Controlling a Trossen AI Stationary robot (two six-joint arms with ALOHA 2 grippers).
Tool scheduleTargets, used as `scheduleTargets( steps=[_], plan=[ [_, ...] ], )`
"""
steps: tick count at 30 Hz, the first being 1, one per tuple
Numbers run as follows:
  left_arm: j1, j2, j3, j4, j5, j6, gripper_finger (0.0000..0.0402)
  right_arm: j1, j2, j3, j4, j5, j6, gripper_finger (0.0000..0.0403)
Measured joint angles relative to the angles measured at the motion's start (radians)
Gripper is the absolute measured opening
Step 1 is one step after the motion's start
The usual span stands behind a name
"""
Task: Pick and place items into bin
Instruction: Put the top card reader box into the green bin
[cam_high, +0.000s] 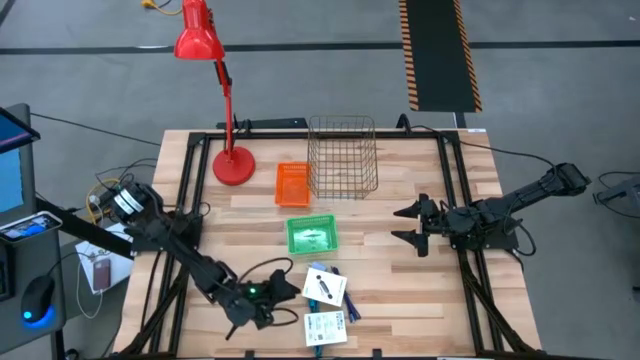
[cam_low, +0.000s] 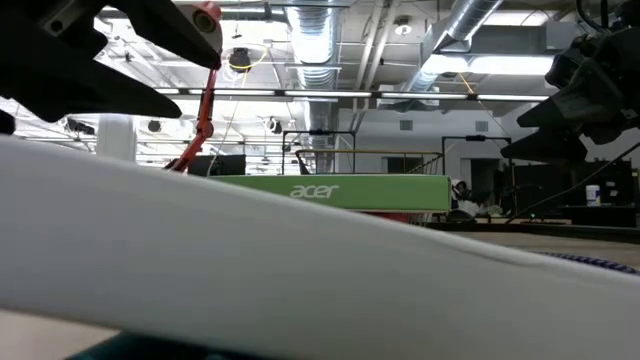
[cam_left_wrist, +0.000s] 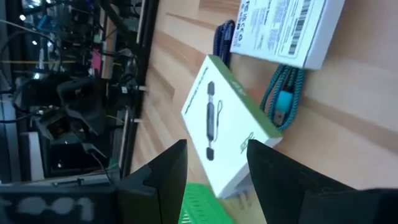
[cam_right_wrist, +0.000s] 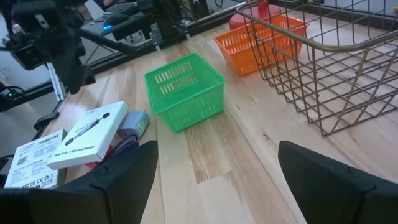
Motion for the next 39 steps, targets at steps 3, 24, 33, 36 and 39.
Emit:
scheduleTargets(
  steps=[3,24,33,36,39],
  plan=[
    [-0.015,0.034,0.031,-0.007,-0.019,-0.025,0.0160,0.000,0.000,0.000,0.000,0.000,0.000,0.0327],
    [-0.077,0.218,0.212,-0.075,-0.048,-0.154,0.0160,0.000,0.000,0.000,0.000,-0.001,0.000,0.0327],
    [-0.099,0.218,0.222,-0.135,-0.046,-0.231,0.0160,0.000,0.000,0.000,0.000,-0.002,0.000,0.0327],
    [-0.101,0.218,0.222,-0.134,-0.042,-0.231,0.0160,0.000,0.000,0.000,0.000,-0.002,0.000,0.0327],
    [-0.101,0.218,0.222,-0.134,-0.015,-0.231,0.0160,0.000,0.000,0.000,0.000,-0.002,0.000,0.0327]
  ],
)
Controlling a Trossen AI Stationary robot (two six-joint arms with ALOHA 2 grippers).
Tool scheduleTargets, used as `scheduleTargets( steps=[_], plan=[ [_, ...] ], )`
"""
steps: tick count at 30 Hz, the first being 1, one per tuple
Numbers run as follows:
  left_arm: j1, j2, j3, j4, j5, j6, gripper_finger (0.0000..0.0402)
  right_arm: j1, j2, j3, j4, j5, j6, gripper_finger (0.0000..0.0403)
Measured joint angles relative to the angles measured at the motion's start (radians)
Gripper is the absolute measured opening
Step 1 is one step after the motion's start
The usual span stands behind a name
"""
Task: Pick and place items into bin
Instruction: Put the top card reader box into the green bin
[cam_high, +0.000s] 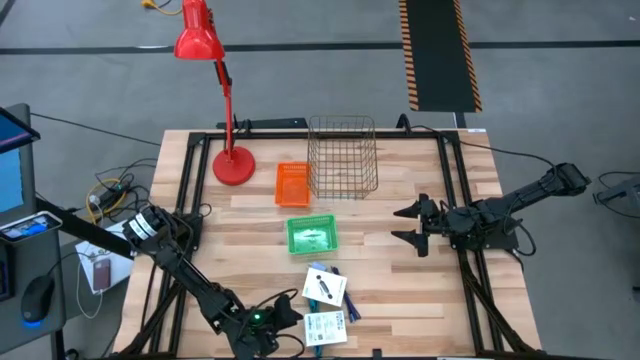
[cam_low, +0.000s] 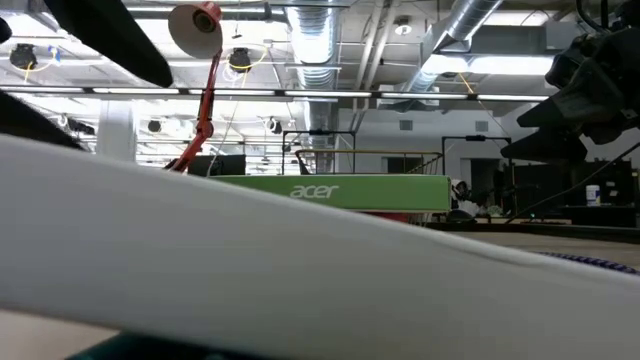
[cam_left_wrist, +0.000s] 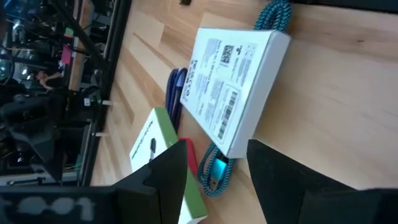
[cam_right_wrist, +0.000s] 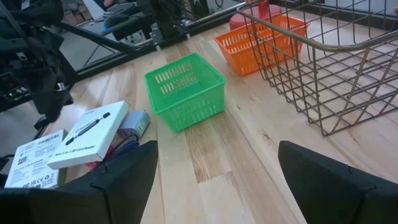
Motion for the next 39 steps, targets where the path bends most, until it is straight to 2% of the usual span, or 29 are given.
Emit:
scheduleTargets(
  steps=[15,17,21,31,39],
  plan=[
    [-0.045,0.000,0.000,-0.029,0.004,0.083,0.0160,0.000,0.000,0.000,0.000,0.000,0.000,0.0327],
    [-0.045,0.001,0.000,-0.046,0.031,0.091,0.0160,0.000,0.000,0.000,0.000,0.000,0.000,0.0327],
    [-0.045,0.035,0.003,-0.038,0.064,0.136,0.0160,0.000,0.000,0.000,0.000,-0.001,0.000,0.0327],
    [-0.044,0.122,0.073,-0.010,0.047,0.218,0.0160,0.000,0.000,0.000,-0.001,-0.002,0.043,0.0327],
    [-0.032,0.132,0.081,-0.008,0.045,0.236,0.0160,0.000,0.000,0.000,-0.001,-0.002,0.043,0.0327]
  ],
)
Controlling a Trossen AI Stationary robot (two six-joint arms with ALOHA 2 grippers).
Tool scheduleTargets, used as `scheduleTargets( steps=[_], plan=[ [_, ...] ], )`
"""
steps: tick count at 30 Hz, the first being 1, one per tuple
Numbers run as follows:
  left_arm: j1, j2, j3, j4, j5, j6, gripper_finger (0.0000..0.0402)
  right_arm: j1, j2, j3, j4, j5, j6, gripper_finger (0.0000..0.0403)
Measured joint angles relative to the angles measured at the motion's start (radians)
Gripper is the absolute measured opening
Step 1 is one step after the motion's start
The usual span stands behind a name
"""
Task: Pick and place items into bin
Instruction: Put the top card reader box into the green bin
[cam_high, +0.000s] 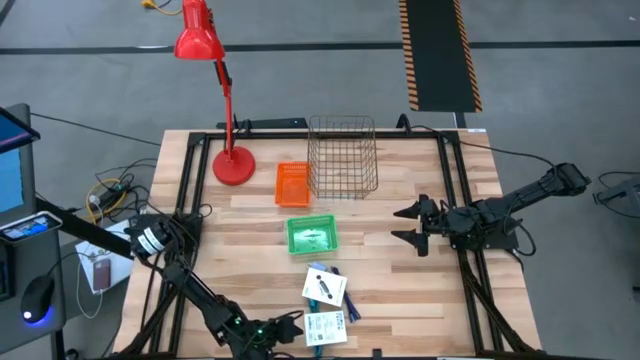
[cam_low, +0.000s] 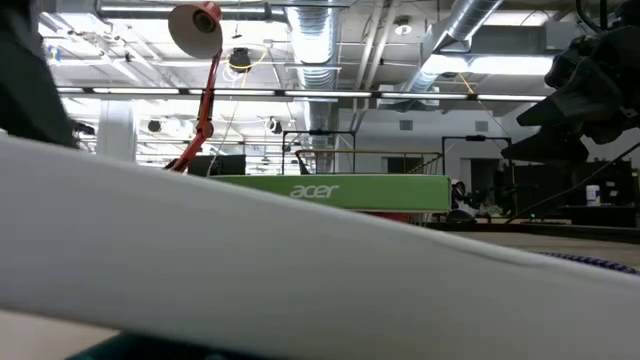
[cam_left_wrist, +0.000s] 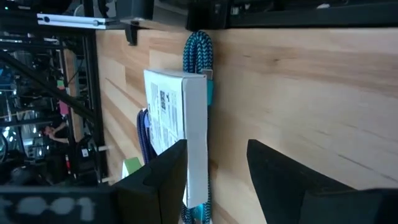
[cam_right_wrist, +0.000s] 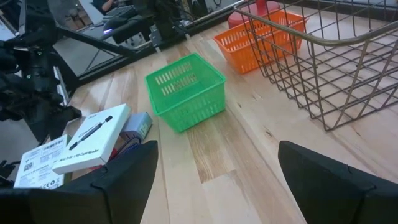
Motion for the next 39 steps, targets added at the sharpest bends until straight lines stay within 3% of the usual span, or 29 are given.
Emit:
scheduleTargets(
  steps=[39],
  plan=[
    [0.075,0.003,-0.003,0.014,0.074,0.113,0.0160,0.000,0.000,0.000,0.000,0.001,0.000,0.0327]
  ],
)
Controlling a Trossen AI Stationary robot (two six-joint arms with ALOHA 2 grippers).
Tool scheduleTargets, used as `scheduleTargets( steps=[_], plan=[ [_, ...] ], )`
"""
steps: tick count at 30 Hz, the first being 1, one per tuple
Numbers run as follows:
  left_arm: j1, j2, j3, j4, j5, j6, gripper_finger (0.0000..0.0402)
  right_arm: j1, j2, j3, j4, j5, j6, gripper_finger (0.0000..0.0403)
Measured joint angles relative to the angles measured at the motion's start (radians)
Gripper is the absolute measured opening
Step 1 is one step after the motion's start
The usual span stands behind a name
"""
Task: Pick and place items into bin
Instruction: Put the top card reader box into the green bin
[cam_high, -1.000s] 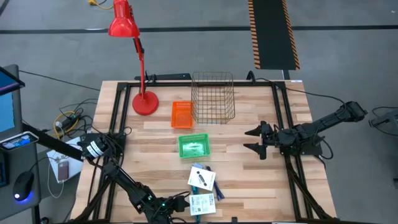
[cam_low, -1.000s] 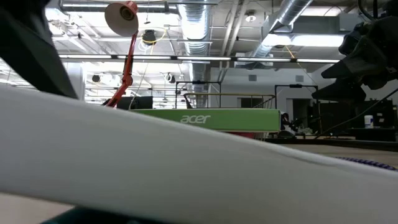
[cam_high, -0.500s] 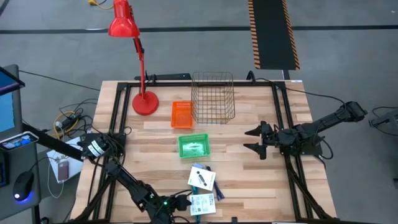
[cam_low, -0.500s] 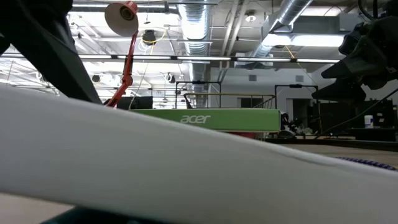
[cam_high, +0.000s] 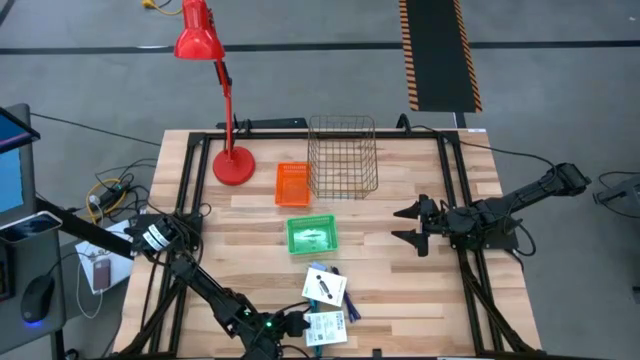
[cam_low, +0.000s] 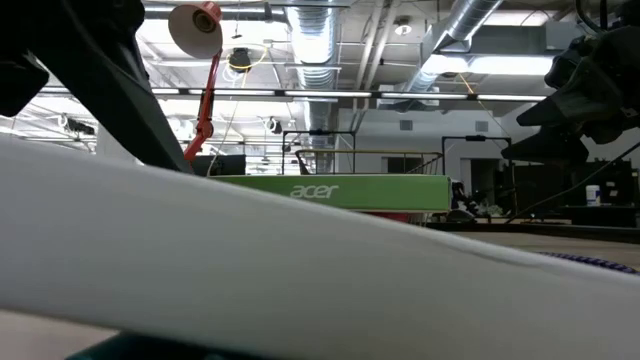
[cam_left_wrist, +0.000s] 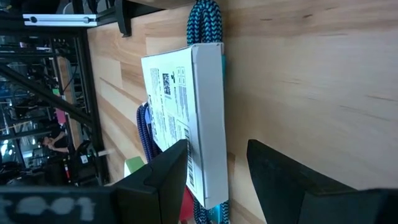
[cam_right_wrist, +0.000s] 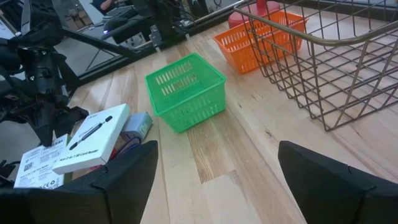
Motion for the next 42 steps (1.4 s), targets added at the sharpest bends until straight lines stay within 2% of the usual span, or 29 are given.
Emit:
scheduleTargets(
  steps=[42],
  plan=[
    [0.029,0.008,0.000,0.043,0.068,0.031,0.0160,0.000,0.000,0.000,-0.002,0.000,0.000,0.0327]
  ],
)
